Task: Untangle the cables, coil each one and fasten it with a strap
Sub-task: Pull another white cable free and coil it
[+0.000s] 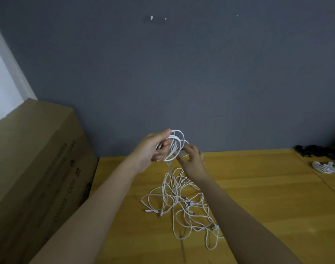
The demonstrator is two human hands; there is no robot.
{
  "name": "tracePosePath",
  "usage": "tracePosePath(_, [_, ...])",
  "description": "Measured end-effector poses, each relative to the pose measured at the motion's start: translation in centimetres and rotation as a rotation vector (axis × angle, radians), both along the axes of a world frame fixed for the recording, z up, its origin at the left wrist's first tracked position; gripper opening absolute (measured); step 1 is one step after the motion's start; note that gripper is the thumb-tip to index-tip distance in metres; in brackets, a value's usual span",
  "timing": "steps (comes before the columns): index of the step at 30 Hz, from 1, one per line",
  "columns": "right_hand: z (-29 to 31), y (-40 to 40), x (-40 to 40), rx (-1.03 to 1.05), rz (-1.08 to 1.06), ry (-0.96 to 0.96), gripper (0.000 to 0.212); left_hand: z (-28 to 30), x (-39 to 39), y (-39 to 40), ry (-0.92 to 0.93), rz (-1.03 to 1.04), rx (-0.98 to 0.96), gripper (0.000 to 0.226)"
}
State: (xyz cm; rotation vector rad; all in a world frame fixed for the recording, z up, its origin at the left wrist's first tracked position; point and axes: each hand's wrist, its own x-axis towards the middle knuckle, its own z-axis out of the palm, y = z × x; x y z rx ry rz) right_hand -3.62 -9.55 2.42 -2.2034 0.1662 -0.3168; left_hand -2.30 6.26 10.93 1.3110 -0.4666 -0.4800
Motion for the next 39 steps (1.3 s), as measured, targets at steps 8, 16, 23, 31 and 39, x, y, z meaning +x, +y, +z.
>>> tracePosePath(8, [-1.7, 1.2, 0.6, -0.305, -0.034, 0.106, 0.024, 0.4, 0.5, 0.9, -0.028, 0.177, -0.075, 0.04])
tracePosePath(16, [-2.1, 2.9, -0.1, -0.767, 0.179, -0.076, 0.027, 0.2, 1.1, 0.2, 0.069, 0.336, -0.247, 0.03])
tracePosePath(23, [-1.5, 3.0, -1.6, -0.458, 0.377, -0.232, 0.021, -2.8, 3.5, -0.8, -0.153, 0.616, 0.332, 0.025])
tracePosePath(31, [0.5, 1.3, -0.5, -0.311, 0.298, -0.177, 0.022, -5.7, 3.1, 0.1, -0.673, 0.314, 1.235, 0.023])
tracePosePath(39, [-0.2, -2.8, 0.3, -0.264, 0.334, 0.003, 0.028, -4.0, 3.0, 2.1, -0.602, 0.022, 1.083, 0.042])
